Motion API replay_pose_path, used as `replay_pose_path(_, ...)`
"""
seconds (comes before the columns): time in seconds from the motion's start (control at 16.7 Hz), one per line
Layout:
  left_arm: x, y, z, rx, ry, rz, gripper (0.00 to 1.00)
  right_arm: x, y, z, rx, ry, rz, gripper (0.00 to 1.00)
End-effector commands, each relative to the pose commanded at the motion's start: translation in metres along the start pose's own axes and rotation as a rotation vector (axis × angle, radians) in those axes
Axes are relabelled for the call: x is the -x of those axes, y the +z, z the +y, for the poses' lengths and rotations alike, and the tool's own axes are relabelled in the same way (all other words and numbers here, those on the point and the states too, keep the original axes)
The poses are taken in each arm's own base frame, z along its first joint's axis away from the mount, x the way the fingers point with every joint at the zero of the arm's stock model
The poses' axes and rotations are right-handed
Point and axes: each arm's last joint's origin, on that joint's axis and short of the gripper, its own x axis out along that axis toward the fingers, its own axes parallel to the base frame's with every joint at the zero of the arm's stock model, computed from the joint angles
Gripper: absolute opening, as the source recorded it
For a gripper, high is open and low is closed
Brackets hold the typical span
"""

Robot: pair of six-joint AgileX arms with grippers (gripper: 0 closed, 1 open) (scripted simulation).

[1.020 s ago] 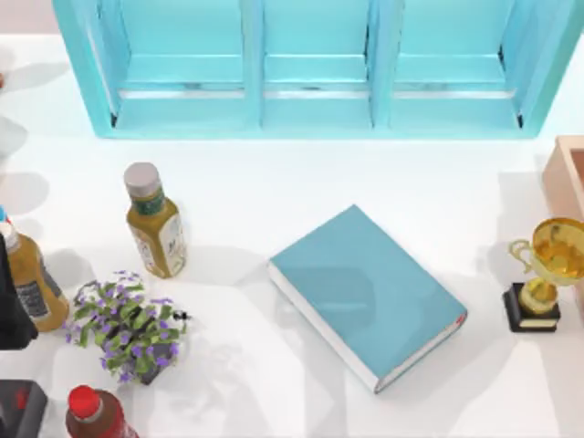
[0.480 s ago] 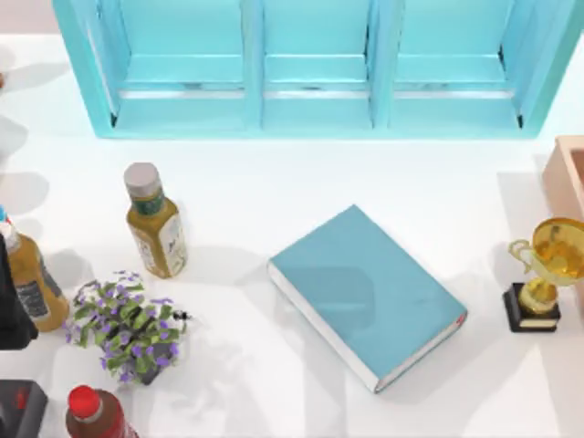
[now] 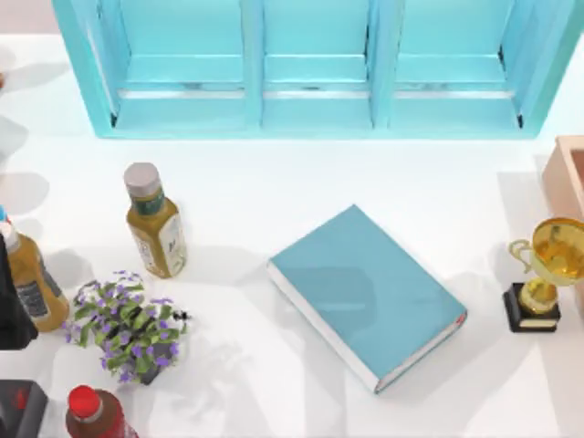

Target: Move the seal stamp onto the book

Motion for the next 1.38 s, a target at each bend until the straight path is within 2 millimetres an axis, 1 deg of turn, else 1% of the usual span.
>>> replay_pose_path(0.12, 0.000, 0.000, 0.000, 0.000, 0.000, 0.000, 1.00, 0.000, 0.000, 0.000, 0.000, 0.000, 0.000, 0.02)
replay_pose_path(0.18, 0.000, 0.000, 0.000, 0.000, 0.000, 0.000, 1.00, 0.000, 0.000, 0.000, 0.000, 0.000, 0.000, 0.00)
replay_pose_path(0.72, 0.000, 0.000, 0.000, 0.000, 0.000, 0.000, 1.00, 0.002, 0.000, 0.000, -0.003, -0.001, -0.005, 0.00)
replay_pose_path(0.84, 0.000, 0.000, 0.000, 0.000, 0.000, 0.000, 1.00, 0.013, 0.006, 0.000, -0.030, -0.004, -0.040, 0.00)
replay_pose_path(0.96, 0.000, 0.000, 0.000, 0.000, 0.000, 0.000, 1.00, 0.032, 0.017, 0.004, -0.072, -0.001, -0.083, 0.00)
replay_pose_path(1.02, 0.000, 0.000, 0.000, 0.000, 0.000, 0.000, 1.00, 0.041, 0.023, 0.010, -0.095, 0.005, -0.093, 0.00)
replay_pose_path(1.14, 0.000, 0.000, 0.000, 0.000, 0.000, 0.000, 1.00, 0.058, 0.031, 0.026, -0.140, 0.023, -0.075, 0.00)
replay_pose_path(1.26, 0.000, 0.000, 0.000, 0.000, 0.000, 0.000, 1.00, 0.071, 0.033, 0.051, -0.162, 0.037, -0.020, 0.00)
replay_pose_path(1.38, 0.000, 0.000, 0.000, 0.000, 0.000, 0.000, 1.00, 0.088, 0.030, 0.081, -0.148, 0.037, 0.028, 0.00)
